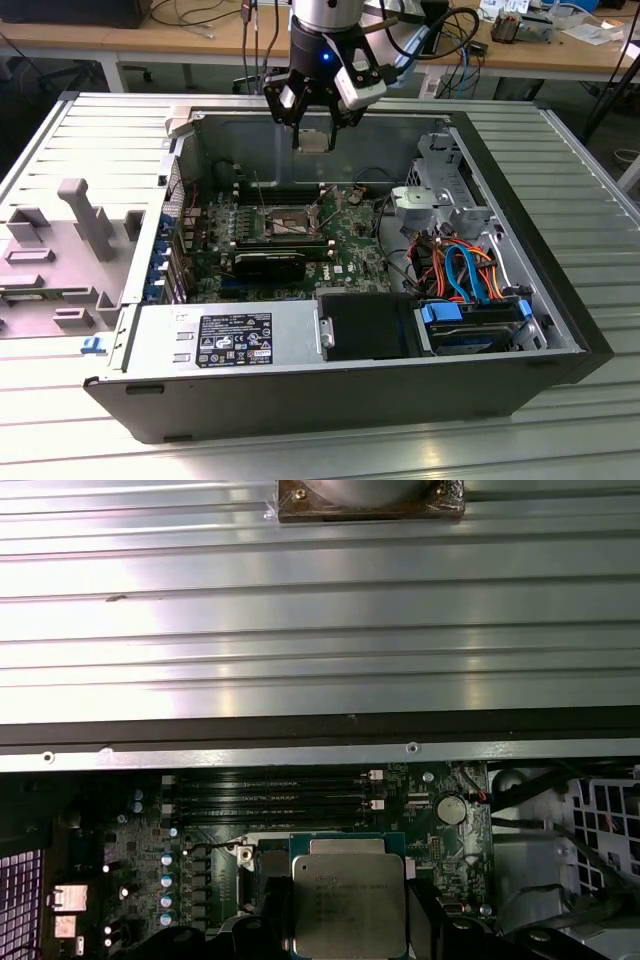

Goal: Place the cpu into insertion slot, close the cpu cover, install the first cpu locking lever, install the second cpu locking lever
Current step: 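Place the cpu into insertion slot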

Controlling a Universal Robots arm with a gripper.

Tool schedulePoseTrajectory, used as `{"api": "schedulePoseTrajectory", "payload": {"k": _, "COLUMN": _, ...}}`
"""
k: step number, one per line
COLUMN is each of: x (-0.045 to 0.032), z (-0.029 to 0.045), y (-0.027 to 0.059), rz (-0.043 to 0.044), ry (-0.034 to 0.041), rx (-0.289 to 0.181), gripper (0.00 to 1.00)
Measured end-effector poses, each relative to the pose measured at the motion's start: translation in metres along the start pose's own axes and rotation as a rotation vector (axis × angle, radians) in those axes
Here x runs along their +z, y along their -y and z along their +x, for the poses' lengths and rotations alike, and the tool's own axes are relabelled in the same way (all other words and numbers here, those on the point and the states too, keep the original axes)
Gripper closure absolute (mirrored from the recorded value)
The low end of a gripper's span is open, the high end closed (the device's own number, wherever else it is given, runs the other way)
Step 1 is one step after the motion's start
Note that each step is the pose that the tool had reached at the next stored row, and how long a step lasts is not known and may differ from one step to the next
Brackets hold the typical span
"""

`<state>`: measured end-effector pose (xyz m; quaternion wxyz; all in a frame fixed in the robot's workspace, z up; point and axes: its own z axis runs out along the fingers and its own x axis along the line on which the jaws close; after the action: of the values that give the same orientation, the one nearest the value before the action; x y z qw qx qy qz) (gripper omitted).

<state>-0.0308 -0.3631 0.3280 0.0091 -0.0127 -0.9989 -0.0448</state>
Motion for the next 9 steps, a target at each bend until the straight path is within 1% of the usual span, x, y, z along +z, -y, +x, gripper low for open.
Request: {"api": "schedulePoseTrajectory", "payload": {"k": 9, "x": 0.003, "z": -0.0001, "y": 0.0003, "rz": 0.0, "ry": 0.0, "rx": 0.0, "gripper": 0.45}}
